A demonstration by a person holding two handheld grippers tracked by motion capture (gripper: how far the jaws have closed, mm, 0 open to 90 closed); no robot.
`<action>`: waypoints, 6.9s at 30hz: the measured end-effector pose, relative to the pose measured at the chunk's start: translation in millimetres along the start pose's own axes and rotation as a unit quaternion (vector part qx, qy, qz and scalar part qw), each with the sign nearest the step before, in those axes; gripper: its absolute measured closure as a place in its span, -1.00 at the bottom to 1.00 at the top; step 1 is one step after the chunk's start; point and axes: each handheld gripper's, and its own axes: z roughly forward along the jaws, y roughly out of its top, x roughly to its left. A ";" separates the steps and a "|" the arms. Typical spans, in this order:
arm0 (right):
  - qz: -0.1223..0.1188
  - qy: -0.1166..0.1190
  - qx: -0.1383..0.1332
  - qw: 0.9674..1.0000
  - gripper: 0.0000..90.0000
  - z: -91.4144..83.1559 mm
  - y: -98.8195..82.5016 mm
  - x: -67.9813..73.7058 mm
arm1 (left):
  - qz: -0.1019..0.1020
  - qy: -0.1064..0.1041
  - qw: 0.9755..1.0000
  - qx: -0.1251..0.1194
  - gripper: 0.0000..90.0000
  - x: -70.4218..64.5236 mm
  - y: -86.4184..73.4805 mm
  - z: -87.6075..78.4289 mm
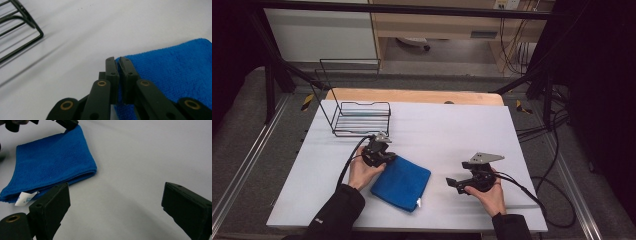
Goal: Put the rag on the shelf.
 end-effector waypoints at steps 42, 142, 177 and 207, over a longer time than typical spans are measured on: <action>-0.032 0.010 0.073 0.997 0.45 84.8 29.3 24.7 | -0.098 -0.040 0.994 0.006 0.83 -23.3 -97.6 -59.5; 0.023 -0.016 0.050 0.998 0.24 119.9 67.9 -1.6 | -0.153 -0.013 0.988 -0.034 0.76 20.4 -42.9 -9.1; 0.030 0.010 0.020 0.999 0.93 85.8 80.3 6.9 | -0.121 -0.015 0.986 -0.118 0.89 3.9 -36.4 -44.4; -0.015 -0.006 -0.136 0.991 0.93 12.9 91.5 41.5 | -0.048 0.002 0.972 -0.232 0.89 -28.5 -19.7 -99.0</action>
